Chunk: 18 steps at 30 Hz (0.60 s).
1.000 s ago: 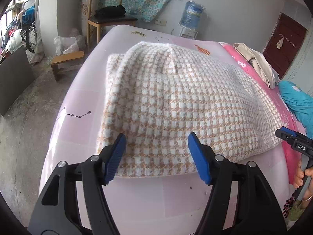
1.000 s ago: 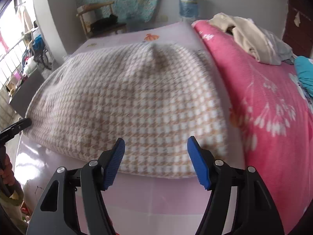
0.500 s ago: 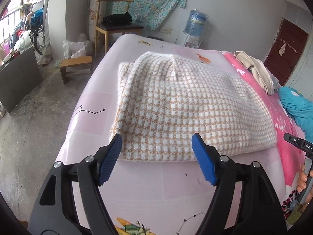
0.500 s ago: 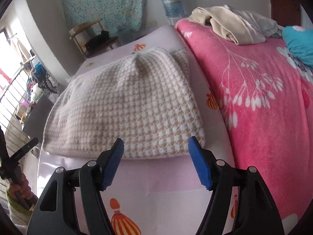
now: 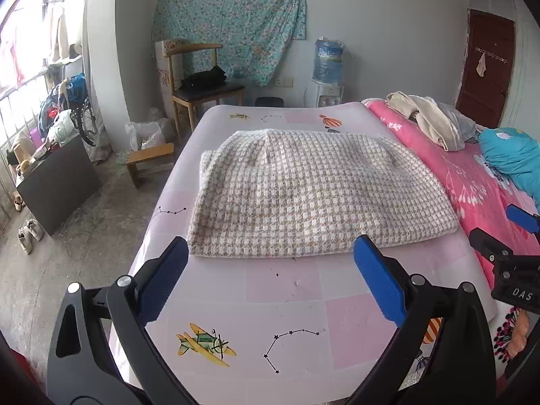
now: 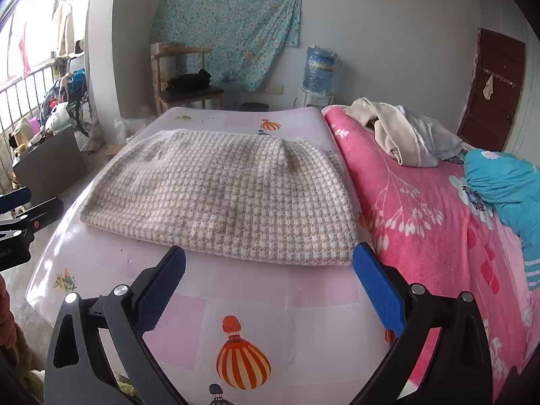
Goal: Fold large clothes
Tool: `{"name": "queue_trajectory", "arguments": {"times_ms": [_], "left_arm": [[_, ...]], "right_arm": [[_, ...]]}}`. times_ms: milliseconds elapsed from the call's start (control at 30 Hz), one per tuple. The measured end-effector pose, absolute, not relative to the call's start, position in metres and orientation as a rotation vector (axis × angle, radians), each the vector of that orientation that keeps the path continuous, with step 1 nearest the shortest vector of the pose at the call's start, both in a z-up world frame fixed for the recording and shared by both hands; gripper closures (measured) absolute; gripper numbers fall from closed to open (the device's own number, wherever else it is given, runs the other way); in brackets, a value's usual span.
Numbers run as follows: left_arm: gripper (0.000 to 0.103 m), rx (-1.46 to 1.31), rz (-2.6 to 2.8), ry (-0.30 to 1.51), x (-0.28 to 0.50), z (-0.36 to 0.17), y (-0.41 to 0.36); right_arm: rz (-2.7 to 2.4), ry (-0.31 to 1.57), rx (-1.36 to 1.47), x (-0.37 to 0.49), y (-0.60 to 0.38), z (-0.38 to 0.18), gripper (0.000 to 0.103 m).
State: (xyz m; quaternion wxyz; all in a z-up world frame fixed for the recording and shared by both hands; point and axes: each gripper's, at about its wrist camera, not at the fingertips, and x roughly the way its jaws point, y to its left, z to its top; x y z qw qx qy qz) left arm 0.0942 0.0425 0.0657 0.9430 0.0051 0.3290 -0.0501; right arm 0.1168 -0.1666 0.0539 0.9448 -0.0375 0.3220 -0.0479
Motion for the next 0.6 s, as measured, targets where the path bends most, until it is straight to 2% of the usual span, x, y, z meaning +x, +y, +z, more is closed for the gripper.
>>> {"name": "queue_trajectory", "arguments": {"times_ms": [167,400,600], "left_arm": [[0.008,0.025,-0.027,0.674,0.096,0.065,0.031],[0.008,0.028,-0.015,0.836,0.115,0.036,0.023],[0.008,0.042,0.0,0.878,0.121,0.023,0.022]], "right_arm": [[-0.15,0.653,-0.084,0.115,-0.161,0.052,0.006],[-0.128,0.775,-0.008,0.128,-0.169,0.033,0.006],[-0.14,0.821,-0.004,0.137,-0.169,0.026,0.006]]}}
